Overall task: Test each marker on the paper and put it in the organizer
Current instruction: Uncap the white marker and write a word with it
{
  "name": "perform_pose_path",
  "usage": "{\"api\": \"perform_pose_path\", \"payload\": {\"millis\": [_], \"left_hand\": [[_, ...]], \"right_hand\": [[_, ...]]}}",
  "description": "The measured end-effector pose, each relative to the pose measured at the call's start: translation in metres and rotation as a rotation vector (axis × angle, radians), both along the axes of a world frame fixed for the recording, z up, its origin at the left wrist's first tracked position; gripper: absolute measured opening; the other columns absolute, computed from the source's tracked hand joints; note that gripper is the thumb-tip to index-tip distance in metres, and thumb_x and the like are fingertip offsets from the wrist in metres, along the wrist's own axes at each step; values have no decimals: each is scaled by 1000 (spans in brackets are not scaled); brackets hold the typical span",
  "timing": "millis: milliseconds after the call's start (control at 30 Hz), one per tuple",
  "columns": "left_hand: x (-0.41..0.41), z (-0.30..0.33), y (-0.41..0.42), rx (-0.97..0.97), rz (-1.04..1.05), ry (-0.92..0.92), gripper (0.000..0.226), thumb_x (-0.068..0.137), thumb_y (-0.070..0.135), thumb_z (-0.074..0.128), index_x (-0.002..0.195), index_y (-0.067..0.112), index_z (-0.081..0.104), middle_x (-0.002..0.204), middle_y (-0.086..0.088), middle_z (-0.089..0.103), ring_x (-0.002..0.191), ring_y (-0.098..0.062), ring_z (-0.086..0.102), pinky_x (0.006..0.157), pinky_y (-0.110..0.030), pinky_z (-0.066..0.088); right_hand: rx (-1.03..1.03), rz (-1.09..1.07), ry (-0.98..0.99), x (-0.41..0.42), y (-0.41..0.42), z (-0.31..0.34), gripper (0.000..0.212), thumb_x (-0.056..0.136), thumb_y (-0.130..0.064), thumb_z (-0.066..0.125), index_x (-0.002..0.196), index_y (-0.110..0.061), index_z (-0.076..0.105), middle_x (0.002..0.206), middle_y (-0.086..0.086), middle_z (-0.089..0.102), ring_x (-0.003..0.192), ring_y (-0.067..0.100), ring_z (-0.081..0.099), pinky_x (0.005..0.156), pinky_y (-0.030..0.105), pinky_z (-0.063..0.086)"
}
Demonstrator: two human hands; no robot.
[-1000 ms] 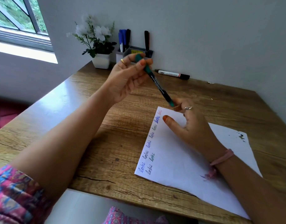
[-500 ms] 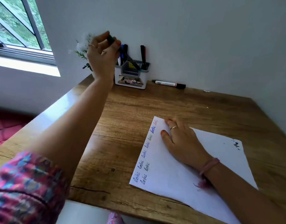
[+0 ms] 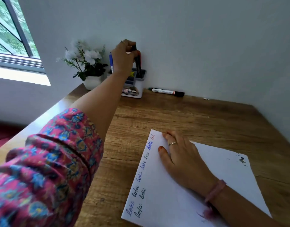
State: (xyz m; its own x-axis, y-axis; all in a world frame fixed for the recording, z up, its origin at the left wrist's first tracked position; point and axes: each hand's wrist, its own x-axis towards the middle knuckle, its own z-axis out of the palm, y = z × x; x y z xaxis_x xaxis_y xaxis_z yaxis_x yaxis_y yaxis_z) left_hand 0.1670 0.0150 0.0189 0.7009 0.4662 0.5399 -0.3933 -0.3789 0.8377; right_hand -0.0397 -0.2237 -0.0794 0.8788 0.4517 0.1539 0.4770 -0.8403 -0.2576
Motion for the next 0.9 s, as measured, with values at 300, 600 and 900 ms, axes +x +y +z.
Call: {"api": "perform_pose_path", "payload": {"millis": [300, 600, 900], "left_hand": [[25, -21, -3, 187, 39, 88, 32, 79, 7, 69, 110, 2, 66, 106, -15, 66, 95, -26, 64, 86, -40, 54], [22, -23, -9, 458, 185, 172, 61, 91, 23, 59, 146, 17, 31, 124, -17, 41, 109, -26, 49, 101, -26, 38], [4, -32, -68, 1000, 9, 58, 28, 93, 10, 47, 120, 8, 56, 119, -15, 48, 104, -25, 53, 91, -36, 48]], "right_hand": [[-26, -16, 35, 1, 0, -1, 69, 86, -56, 5, 147, -25, 17, 152, -9, 18, 140, 8, 14, 112, 26, 11], [-30, -16, 25, 2, -1, -3, 82, 75, -59, -6, 147, -26, 16, 152, -10, 17, 140, 8, 13, 113, 27, 11], [-23, -14, 51, 0, 0, -1, 85, 72, -60, -8, 147, -27, 14, 153, -9, 16, 141, 8, 12, 113, 27, 10]]}}
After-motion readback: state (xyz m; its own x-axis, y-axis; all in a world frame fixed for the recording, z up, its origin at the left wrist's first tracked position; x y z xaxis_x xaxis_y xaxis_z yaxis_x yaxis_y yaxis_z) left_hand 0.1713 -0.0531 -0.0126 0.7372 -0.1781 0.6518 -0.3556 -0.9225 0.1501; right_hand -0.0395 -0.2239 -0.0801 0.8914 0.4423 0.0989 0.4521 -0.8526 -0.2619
